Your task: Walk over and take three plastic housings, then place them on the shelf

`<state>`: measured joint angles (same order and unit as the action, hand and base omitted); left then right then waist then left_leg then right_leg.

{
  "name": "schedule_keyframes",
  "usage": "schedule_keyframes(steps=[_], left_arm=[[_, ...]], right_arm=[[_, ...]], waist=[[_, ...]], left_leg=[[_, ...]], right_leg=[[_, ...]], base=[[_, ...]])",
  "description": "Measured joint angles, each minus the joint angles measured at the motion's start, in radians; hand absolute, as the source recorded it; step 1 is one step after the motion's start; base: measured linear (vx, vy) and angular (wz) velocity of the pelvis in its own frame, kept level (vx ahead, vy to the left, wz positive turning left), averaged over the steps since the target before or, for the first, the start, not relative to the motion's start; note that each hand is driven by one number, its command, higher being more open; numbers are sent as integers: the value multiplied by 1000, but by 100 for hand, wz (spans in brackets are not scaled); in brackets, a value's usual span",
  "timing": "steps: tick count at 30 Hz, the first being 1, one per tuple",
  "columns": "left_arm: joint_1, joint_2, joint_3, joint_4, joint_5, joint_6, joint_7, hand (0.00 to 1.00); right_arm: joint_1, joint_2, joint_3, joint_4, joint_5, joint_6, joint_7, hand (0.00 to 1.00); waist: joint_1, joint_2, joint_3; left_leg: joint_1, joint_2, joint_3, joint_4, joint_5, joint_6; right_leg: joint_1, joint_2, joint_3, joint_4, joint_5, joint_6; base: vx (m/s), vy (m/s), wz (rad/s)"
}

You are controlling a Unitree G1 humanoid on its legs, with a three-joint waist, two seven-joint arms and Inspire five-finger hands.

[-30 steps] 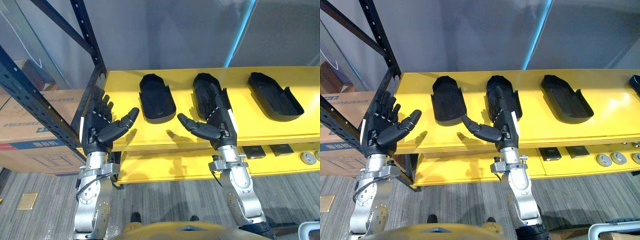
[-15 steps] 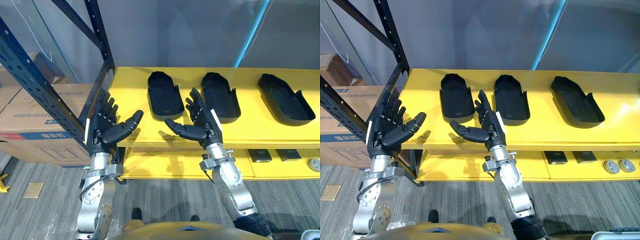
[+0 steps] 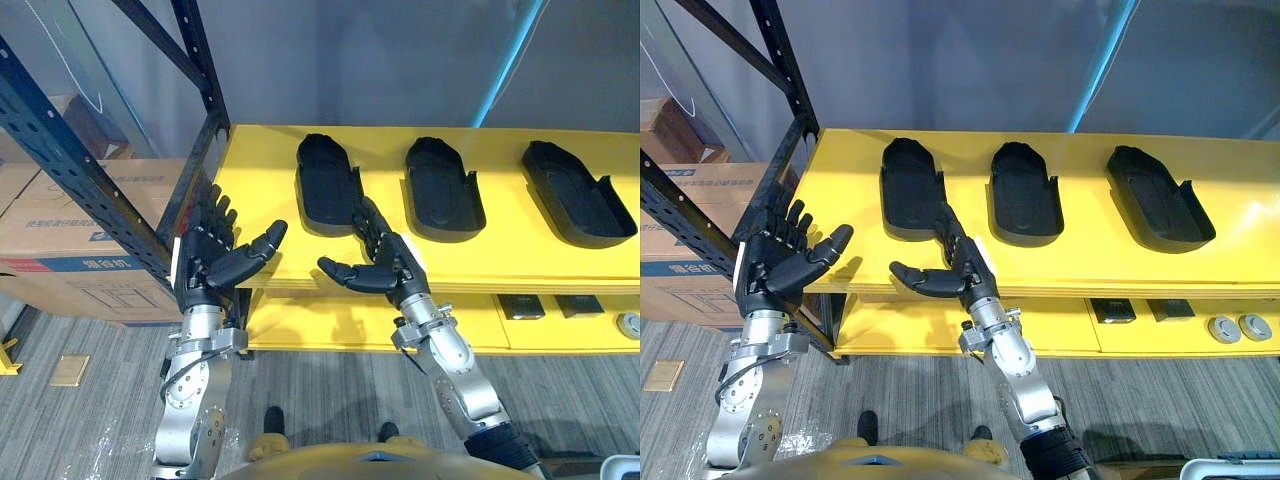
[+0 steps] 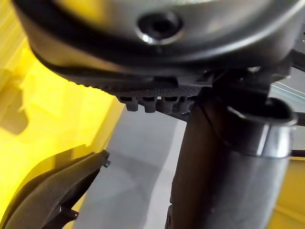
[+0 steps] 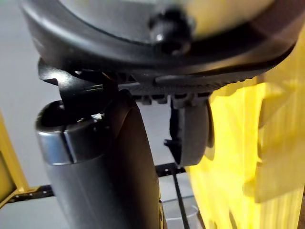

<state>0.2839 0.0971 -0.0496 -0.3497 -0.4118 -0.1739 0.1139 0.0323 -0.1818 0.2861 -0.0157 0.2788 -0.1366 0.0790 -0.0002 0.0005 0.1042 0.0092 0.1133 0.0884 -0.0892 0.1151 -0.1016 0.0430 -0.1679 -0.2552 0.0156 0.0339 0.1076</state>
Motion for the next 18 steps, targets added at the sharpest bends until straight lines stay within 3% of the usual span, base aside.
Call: schedule_keyframes(steps=[18], left_arm=[[0, 0, -15, 0, 1, 0, -10, 100]], right_arm=[[-8, -1, 51, 14, 0, -4, 40, 100]], waist=[[12, 0, 1]], left_leg=[[4, 1, -4, 0, 0, -1]], right_leg=[[8, 0, -8, 0, -4, -4]], base=[[0, 0, 0]])
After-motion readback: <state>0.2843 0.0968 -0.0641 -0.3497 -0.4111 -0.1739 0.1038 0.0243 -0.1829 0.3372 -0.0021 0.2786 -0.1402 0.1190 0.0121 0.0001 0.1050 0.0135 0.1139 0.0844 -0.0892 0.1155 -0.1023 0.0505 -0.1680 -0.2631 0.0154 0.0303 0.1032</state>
